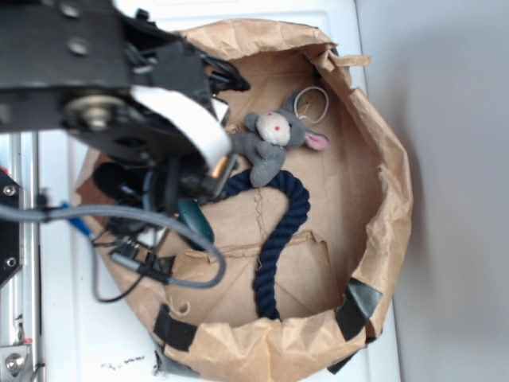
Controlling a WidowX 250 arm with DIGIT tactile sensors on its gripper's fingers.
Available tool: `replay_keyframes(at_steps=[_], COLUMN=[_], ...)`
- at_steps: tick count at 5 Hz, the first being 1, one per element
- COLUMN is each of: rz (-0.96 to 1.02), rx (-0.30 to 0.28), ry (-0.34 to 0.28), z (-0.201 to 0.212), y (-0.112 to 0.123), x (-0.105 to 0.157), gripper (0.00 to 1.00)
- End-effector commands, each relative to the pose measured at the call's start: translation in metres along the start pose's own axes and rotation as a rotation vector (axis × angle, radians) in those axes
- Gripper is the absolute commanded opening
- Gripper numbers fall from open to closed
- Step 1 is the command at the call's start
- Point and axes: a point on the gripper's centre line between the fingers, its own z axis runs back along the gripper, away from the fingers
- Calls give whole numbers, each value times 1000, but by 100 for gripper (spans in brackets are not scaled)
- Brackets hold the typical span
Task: Grab the plastic pickle.
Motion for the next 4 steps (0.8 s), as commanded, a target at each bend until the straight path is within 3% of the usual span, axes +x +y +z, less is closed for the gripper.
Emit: replay_keyframes(at_steps=[1,2,3,4], rz=[37,94,63,-20], rx=[41,56,85,109], ry=[46,69,65,43], z=[-10,-17,-22,-26], y=[5,10,-2,-16], x=[26,37,33,13], gripper=[100,100,100,100])
